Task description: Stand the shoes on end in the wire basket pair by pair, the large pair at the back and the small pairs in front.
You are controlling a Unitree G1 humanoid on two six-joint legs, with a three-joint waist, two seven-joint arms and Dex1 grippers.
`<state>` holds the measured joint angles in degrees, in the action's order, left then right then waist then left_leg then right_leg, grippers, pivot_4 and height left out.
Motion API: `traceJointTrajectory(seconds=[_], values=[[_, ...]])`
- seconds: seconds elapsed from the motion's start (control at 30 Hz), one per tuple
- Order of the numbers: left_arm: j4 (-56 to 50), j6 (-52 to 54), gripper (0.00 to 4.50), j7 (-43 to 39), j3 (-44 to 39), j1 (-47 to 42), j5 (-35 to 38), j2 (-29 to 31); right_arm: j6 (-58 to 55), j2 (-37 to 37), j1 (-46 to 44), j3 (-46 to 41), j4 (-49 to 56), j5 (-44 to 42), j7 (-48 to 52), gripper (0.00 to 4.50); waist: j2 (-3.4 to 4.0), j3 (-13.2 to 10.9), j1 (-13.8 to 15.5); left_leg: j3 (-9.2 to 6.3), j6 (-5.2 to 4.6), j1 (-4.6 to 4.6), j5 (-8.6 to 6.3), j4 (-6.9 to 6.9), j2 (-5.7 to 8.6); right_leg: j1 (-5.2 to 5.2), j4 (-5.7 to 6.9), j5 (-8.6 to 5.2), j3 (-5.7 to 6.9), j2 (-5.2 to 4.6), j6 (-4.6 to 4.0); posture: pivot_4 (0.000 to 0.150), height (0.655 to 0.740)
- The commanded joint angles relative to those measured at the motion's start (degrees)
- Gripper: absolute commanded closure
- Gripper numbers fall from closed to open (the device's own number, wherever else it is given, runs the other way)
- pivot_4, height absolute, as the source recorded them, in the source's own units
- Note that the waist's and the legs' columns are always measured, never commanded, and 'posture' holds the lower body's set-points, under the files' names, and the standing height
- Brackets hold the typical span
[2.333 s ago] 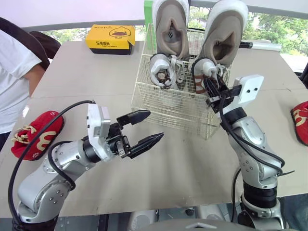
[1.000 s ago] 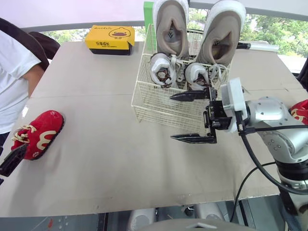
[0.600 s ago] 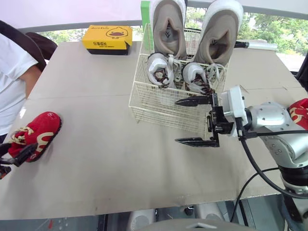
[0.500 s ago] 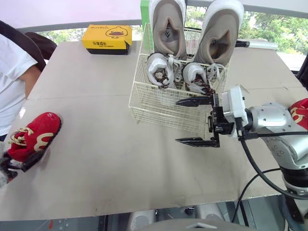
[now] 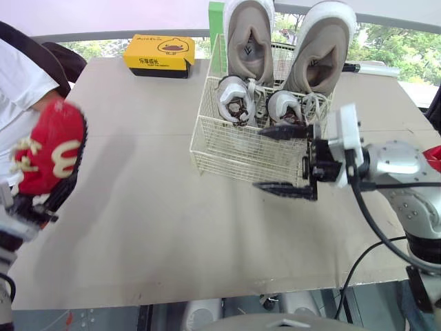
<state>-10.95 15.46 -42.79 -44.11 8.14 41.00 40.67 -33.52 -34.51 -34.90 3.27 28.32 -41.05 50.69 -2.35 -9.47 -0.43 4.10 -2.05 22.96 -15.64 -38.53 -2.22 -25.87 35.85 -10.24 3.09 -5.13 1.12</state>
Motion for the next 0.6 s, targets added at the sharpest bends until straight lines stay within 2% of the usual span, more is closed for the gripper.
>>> traceJointTrajectory(seconds=[0.03,0.1,0.2,0.3,0.4,0.5,0.6], values=[[-15.0,3.2,2.16,2.5,6.0,-5.1,5.1,2.0,-2.7,-0.2,-8.1,-4.1,-2.2,-4.0,-1.1,0.0,0.22,-0.1,0.0,0.01,0.01,-0.01,0.02,-0.02,0.02,0.05,0.0,0.02,0.08,0.02,-0.01,0.15,0.74],[-17.3,5.0,2.16,3.1,8.1,-9.2,7.2,3.4,-4.3,-3.6,-13.4,-3.8,-3.7,-2.1,-0.1,0.0,0.46,-0.3,-0.1,0.03,-0.25,-0.06,0.17,-0.05,0.04,0.1,0.02,0.02,0.24,0.21,-0.01,0.15,0.74],[-17.7,5.7,2.16,-1.8,11.3,-13.0,6.9,7.4,-7.3,-8.4,-21.3,-2.9,-8.1,-1.8,4.2,0.0,0.51,-0.3,-0.4,0.02,-0.27,-0.05,0.17,-0.06,0.01,0.1,0.01,0.01,0.24,0.74,0.01,0.15,0.74],[-14.9,2.9,2.16,-11.3,16.0,-16.7,3.4,13.3,-10.1,-10.5,-30.7,-0.2,-15.0,-1.6,10.0,0.0,0.58,-0.3,-0.7,0.14,-0.27,-0.19,0.17,0.06,-0.14,0.08,-0.01,0.11,0.19,1.15,0.22,0.15,0.74],[-10.6,-2.7,2.16,-19.6,21.1,-21.3,-1.6,16.8,-16.1,-10.4,-38.4,3.0,-20.3,-1.5,13.0,0.0,0.9,-0.5,-0.4,0.21,-0.27,-0.12,0.18,0.16,-0.25,0.0,-0.02,0.08,0.23,1.37,0.16,0.15,0.74],[-6.5,-9.2,2.16,-26.2,28.0,-27.7,-6.8,17.4,-18.6,-9.0,-43.8,8.7,-24.5,2.2,15.4,0.0,0.96,-0.6,-0.3,0.24,-0.26,-0.11,0.18,0.1,-0.39,-0.03,0.06,0.07,0.24,1.48,0.14,0.15,0.74],[-2.0,-17.3,2.16,-32.0,35.9,-35.0,-13.1,15.2,-25.7,-6.0,-49.5,14.6,-28.3,3.7,17.1,0.0,1.08,-0.6,-0.3,0.36,-0.25,-0.07,0.18,0.04,-0.42,-0.03,0.04,0.09,0.18,1.47,0.14,0.15,0.74]])
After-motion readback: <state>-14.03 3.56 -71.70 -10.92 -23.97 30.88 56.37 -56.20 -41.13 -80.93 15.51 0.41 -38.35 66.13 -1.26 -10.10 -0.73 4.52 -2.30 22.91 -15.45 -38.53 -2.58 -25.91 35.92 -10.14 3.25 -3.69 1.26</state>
